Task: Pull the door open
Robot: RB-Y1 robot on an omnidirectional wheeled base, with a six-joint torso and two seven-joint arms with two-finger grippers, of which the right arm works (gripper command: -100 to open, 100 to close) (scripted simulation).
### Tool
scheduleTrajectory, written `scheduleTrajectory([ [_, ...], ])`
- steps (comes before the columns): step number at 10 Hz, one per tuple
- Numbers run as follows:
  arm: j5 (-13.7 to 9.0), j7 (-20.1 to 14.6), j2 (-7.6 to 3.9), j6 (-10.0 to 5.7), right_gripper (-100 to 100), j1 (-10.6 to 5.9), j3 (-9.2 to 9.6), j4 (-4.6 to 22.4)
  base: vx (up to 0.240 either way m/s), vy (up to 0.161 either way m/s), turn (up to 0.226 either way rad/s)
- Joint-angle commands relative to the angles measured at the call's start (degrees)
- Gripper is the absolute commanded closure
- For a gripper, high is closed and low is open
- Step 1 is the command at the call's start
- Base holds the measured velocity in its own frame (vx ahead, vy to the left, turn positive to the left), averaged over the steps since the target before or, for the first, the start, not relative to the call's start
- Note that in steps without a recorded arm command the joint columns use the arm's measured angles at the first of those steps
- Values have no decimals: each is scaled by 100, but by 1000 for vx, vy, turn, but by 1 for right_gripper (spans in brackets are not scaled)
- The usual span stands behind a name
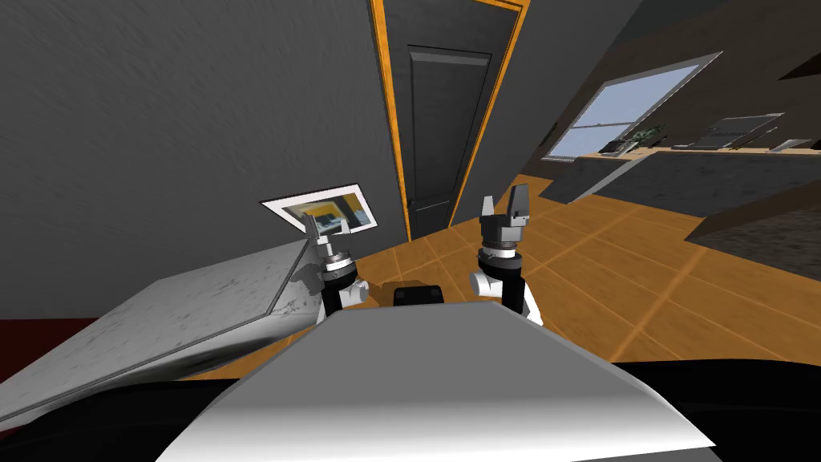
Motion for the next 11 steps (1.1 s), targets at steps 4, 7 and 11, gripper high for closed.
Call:
scheduleTrajectory([
  [4,198,385,-84,-101,-100,-154,-96,548,94,10,21],
  [7,305,594,-120,-155,-100,-238,-149,844,93,27,19],
  [11,482,938,-166,-245,-100,-375,-235,1334,80,12,21],
])
